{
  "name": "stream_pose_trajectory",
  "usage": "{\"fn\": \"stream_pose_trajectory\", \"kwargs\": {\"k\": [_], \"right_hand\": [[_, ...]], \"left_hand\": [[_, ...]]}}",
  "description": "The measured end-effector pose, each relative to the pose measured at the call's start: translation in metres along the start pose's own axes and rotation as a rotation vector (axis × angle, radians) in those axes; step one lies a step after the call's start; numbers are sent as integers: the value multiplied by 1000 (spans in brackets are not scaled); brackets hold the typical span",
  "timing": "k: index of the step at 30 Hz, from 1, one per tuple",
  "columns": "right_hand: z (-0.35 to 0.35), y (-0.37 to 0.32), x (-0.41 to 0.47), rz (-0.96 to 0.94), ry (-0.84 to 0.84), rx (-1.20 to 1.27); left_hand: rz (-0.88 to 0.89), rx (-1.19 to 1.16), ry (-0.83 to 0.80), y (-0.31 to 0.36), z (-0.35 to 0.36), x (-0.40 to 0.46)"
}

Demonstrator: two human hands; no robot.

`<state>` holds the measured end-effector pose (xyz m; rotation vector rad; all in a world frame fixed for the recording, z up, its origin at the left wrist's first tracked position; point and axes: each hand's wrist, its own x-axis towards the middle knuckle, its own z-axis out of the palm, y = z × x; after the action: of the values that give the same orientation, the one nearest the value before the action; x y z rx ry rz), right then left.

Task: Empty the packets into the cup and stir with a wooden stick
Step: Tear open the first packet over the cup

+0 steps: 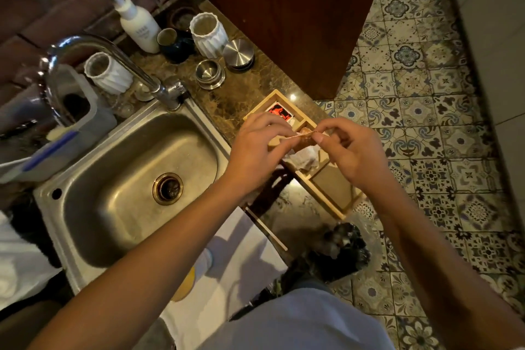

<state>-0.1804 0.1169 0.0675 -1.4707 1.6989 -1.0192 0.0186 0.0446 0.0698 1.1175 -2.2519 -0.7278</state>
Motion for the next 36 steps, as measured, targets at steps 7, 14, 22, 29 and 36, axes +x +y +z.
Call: {"fn": "stream_pose_trajectory", "kwargs": {"k": [7, 14, 22, 29, 36], "right_hand": [[6, -60, -20, 72, -75, 356], [22, -108, -47, -38, -271, 403], [64, -160, -83, 25, -298, 791], [100, -199, -131, 82, -296, 916], [129, -227, -173, 210, -307, 1009]], "left_hand": [[-32, -92, 116, 35, -61, -39], [3, -59, 168, 63, -117, -87], [-162, -160, 384, 83, -166, -157], [-181, -121, 430, 94, -202, -209], [-225, -155, 558, 85, -209, -258]]}}
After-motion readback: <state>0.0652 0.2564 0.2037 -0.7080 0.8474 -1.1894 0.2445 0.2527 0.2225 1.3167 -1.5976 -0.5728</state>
